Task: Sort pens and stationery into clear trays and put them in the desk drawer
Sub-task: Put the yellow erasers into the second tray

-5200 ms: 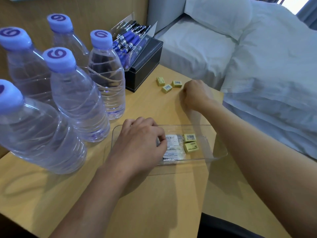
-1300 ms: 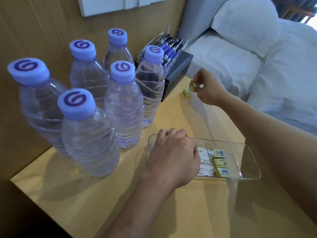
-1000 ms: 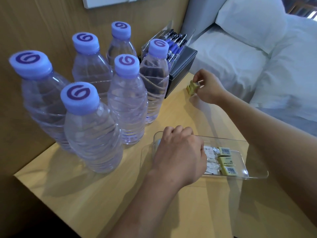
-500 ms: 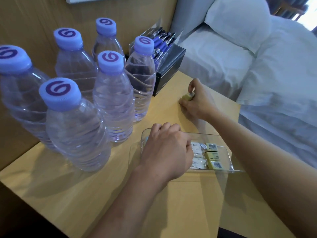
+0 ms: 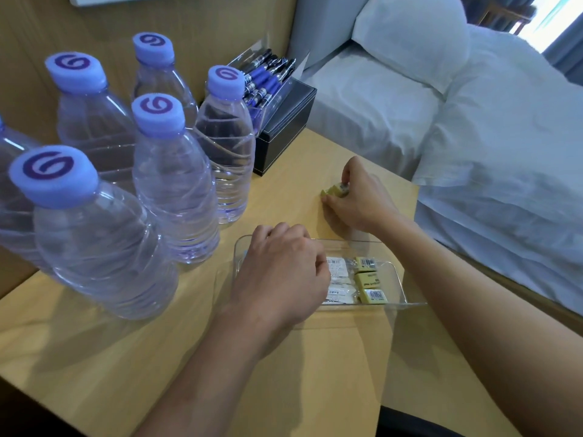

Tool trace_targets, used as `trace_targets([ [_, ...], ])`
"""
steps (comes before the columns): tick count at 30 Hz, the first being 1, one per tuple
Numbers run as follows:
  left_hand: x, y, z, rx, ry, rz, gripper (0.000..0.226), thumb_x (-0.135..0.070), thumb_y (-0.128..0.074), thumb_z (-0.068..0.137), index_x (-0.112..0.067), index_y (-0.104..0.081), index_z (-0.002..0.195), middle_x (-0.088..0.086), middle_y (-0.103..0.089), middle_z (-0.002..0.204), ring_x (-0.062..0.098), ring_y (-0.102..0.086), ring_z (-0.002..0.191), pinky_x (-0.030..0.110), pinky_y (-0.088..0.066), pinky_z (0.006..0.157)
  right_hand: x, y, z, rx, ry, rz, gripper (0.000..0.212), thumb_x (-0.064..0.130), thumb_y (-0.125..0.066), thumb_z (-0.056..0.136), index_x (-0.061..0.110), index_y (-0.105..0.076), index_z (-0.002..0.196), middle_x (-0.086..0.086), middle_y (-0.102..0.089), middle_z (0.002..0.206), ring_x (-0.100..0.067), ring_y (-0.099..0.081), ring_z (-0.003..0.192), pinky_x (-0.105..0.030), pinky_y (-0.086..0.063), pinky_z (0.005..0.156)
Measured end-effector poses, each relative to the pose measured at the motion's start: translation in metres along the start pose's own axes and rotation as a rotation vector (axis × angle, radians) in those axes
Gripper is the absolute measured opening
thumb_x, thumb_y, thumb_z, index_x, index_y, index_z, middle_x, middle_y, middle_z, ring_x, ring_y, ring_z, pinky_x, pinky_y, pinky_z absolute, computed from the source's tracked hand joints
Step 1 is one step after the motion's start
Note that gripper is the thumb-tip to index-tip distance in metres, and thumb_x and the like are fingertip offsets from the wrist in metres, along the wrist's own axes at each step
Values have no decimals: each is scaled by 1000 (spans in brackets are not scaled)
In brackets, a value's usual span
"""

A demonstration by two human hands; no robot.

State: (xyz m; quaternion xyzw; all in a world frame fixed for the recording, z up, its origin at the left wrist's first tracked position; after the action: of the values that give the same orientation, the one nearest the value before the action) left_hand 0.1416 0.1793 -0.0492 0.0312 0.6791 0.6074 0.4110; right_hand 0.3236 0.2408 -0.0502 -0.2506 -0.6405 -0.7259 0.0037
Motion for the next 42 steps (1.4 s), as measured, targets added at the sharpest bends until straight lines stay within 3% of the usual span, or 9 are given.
trace_targets([
  [7,0,0,0,1,-1,0,25,-38,-46,97,-30,-70,96,-13,-58,106,11,-46,108,30,-23,101,11,0,2,-88,-40,-23,31,32,-69,91,19,-42,102,-2,-53,95,-27,-50,83,-34,-35,66],
  [11,-1,1,0,-1,-4,11,26,-38,-46,97,-30,-71,97,-13,-58,106,11,-46,108,30,-24,100,16,-1,2,-86,-49,-21,27,23,-67,89,19,-43,101,-1,-53,94,-27,-49,82,-34,-31,54],
  [19,3,4,-5,0,33,45,23,-35,-45,96,-31,-67,93,-13,-57,102,10,-46,104,30,-27,98,-1,64,-73,-319,-211,365,32,34,-78,81,23,-51,95,6,-66,83,-16,-63,75,-30,-46,63],
  [23,4,7,-8,8,77,84,24,-34,-44,96,-30,-67,92,-12,-56,99,12,-47,103,31,-29,97,-12,76,-133,-365,-283,447,33,33,-81,80,29,-50,89,3,-69,88,-18,-66,85,-39,-54,75],
  [27,5,10,-11,9,129,149,25,-35,-44,97,-30,-68,96,-11,-56,98,15,-50,104,35,-34,98,-10,69,-147,-271,-273,290,31,36,-77,82,33,-48,89,11,-63,91,-17,-60,93,-46,-51,86],
  [32,6,10,-15,-6,159,152,24,-38,-45,97,-31,-68,96,-12,-56,98,14,-50,102,35,-33,96,-5,51,-147,-266,-236,-29,27,32,-72,85,28,-46,93,17,-48,82,-16,-41,97,-48,-29,110],
  [36,8,8,-14,-24,169,142,24,-39,-45,96,-30,-67,92,-12,-57,97,14,-50,101,34,-31,94,1,40,-139,-202,-238,-192,27,27,-69,84,26,-44,96,9,-51,88,-23,-45,104,-55,-28,111],
  [42,9,8,-15,-38,153,131,25,-39,-44,97,-30,-68,94,-12,-56,98,14,-49,102,34,-31,97,4,36,-133,-161,-267,-235,30,22,-71,83,23,-44,94,7,-48,89,-29,-50,105,-55,-32,109],
])
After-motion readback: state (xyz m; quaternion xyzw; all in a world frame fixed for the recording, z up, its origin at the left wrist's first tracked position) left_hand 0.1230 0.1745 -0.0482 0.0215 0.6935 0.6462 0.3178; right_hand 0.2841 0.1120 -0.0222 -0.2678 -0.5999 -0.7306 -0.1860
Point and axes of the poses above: each hand's wrist, its own z-axis towards the middle knuckle, its own y-axis out of the back of the hand, x = y × z, the point moved 6 cm from there along z, towards the middle knuckle
